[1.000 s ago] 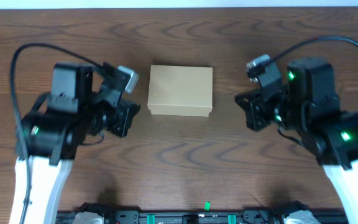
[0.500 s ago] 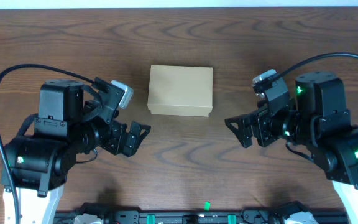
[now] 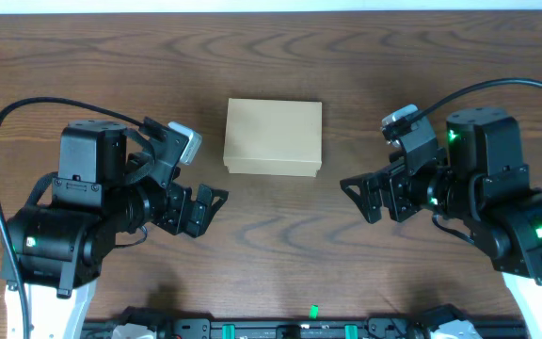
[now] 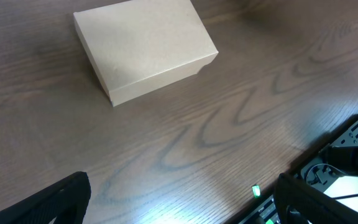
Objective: Pack container
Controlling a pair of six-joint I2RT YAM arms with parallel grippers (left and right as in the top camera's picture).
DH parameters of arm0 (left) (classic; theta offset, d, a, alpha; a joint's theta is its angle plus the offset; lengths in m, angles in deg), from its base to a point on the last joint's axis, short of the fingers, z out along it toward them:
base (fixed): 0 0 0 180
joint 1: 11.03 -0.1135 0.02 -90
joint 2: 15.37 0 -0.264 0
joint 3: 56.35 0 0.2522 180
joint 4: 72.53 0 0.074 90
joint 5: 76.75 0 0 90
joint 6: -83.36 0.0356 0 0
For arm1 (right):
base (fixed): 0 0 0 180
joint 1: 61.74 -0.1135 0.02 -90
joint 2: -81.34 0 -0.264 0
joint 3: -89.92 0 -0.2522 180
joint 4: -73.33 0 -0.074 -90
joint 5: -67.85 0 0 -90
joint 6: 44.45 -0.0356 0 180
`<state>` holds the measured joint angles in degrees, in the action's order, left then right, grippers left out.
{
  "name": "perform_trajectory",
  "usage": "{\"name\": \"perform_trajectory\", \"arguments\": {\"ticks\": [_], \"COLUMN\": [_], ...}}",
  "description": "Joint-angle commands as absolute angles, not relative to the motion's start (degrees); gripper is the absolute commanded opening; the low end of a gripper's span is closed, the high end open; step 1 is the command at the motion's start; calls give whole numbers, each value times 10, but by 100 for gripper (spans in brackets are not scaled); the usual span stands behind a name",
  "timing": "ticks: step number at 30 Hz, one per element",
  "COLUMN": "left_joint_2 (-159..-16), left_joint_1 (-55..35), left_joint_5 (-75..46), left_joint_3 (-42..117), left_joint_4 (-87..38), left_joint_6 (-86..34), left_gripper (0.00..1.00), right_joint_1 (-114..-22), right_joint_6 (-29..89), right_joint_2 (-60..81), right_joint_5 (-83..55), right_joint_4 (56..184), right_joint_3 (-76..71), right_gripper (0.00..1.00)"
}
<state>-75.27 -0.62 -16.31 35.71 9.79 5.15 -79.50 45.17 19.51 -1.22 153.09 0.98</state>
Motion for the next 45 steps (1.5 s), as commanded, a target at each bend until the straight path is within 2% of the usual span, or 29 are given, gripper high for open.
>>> {"name": "perform_trajectory", "arguments": {"ticks": [1, 16, 24, 32, 45], "left_joint_2": [-754, -751, -655, -550, -380], "left_joint_1": [-5, -5, -20, -25, -25], "left_joint_5": [-159, 48, 119, 152, 149], "left_joint_3": [359, 359, 359, 315, 111], "left_joint_4": [102, 84, 120, 144, 40], "left_joint_6": [49, 49, 49, 20, 1], "left_gripper": [95, 95, 95, 95, 95], "right_joint_1": [-799, -799, -799, -799, -799], "right_joint_6": [454, 454, 454, 454, 454], "right_joint_2": [195, 194, 195, 195, 195], "right_joint_5": [-14, -14, -14, -14, -14], "right_joint_4": [1532, 1532, 1532, 1532, 1532], "right_joint_3": [17, 17, 17, 17, 17], "right_gripper": [99, 99, 99, 99, 99]}}
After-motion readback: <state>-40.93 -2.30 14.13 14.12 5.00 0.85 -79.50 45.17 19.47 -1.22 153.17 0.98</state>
